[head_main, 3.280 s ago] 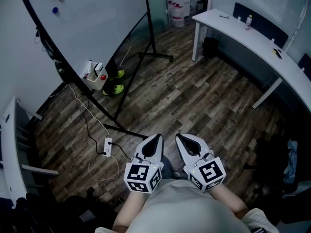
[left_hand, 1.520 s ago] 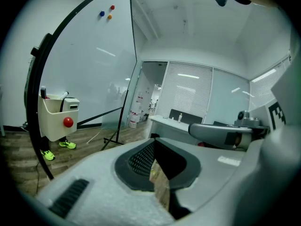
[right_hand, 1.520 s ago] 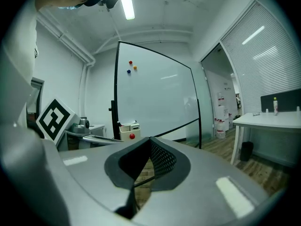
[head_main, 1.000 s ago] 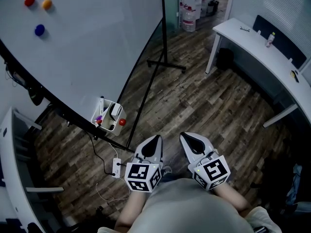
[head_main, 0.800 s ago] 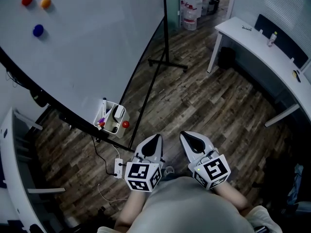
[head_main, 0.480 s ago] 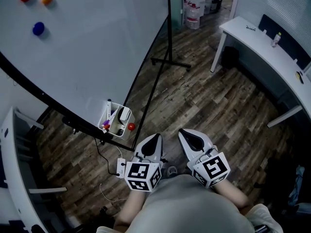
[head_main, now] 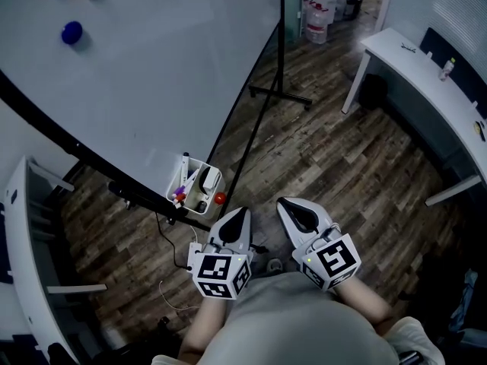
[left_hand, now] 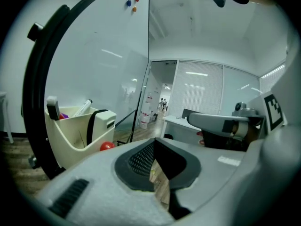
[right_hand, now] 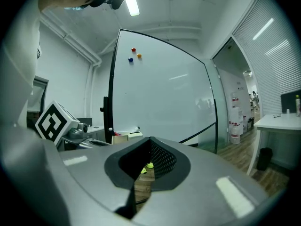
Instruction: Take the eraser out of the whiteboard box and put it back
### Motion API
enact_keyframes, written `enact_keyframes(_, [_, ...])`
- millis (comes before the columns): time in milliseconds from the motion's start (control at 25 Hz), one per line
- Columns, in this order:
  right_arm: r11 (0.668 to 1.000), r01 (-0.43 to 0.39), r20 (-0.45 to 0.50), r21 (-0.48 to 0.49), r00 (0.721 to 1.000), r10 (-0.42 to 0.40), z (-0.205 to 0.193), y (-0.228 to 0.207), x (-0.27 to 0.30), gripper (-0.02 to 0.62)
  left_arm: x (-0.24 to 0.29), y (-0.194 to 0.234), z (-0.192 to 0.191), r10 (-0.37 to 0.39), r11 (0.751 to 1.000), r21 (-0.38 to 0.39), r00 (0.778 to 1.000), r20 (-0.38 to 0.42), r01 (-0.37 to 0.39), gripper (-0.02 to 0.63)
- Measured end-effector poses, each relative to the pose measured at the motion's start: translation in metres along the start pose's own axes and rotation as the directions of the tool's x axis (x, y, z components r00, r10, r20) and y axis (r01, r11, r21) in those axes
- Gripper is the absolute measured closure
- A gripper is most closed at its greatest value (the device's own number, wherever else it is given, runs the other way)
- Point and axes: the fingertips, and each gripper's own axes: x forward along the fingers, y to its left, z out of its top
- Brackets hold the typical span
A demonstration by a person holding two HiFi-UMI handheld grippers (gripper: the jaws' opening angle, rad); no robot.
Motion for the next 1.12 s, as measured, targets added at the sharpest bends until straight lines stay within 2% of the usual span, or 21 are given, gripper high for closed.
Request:
enact_keyframes(360, [0.994, -0.106, -0.017, -0.002, 0.994, 0.106, 0.005, 0.005, 0.024, 0.591, -0.003, 0.021, 0.007, 0.100, 0.994, -0.042, 0.995, 0.019, -0.099, 0.600])
enact_keyframes(680, [0.972, -0.232, -0.021, -0.030, 0.973, 0.231, 0.020, 0.000, 0.047, 0.591, 0.002, 0.030, 0.018, 0.208, 0.975, -0.085, 0.977, 0.051, -0.203, 0.600])
enact_keyframes(920, [0.938, -0.342, -0.047, -0.057, 0.939, 0.340, 0.021, 0.000, 0.062, 0.591, 0.007, 0.037, 0.023, 0.299, 0.949, -0.123, 0.951, 0.073, -0.289, 0.600])
enact_keyframes(1120, [0.895, -0.441, -0.071, -0.074, 0.897, 0.436, 0.021, 0.000, 0.077, 0.591, 0.009, 0.046, 0.026, 0.387, 0.915, -0.161, 0.918, 0.090, -0.370, 0.600])
